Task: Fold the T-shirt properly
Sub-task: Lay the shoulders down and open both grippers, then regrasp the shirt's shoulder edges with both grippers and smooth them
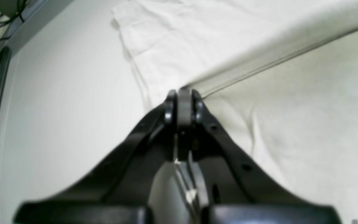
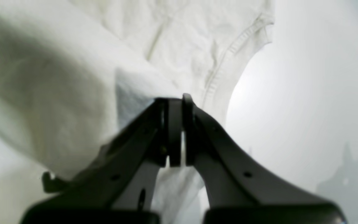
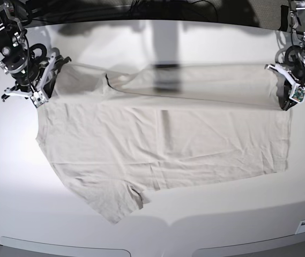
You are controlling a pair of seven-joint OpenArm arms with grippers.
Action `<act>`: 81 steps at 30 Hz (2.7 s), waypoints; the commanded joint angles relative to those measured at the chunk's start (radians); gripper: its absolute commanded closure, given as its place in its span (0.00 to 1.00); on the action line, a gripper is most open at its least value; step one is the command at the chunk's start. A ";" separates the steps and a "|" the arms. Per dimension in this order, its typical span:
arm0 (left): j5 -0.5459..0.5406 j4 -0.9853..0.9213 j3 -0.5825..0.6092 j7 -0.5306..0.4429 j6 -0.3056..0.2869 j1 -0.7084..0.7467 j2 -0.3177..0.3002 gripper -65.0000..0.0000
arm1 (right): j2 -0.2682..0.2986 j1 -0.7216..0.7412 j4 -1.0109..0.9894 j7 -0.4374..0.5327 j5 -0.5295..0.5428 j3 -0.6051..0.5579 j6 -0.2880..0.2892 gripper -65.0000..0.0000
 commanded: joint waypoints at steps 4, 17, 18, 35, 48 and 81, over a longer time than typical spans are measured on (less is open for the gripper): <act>-0.021 0.014 -0.006 0.014 0.019 -0.005 -0.030 1.00 | 0.008 0.032 0.006 0.019 0.024 0.011 -0.020 0.87; -0.281 0.099 -0.009 0.270 0.022 0.061 -0.134 0.66 | 0.008 0.037 0.007 0.014 0.065 0.011 -0.019 0.65; -0.284 0.128 -0.009 0.270 0.022 0.082 -0.144 0.66 | 0.008 0.037 0.007 0.014 0.065 0.011 -0.019 0.65; 0.195 0.439 0.071 0.193 -0.102 0.367 -0.198 0.64 | 0.008 0.037 0.056 0.011 0.095 0.011 -0.018 0.65; 0.309 0.242 0.255 0.189 -0.085 0.260 -0.251 0.64 | 0.008 0.034 0.056 -0.047 0.090 0.012 -0.019 0.65; 0.312 0.114 0.255 0.167 -0.085 0.297 -0.262 1.00 | 0.132 -0.293 0.297 -0.143 -0.288 0.011 0.068 0.48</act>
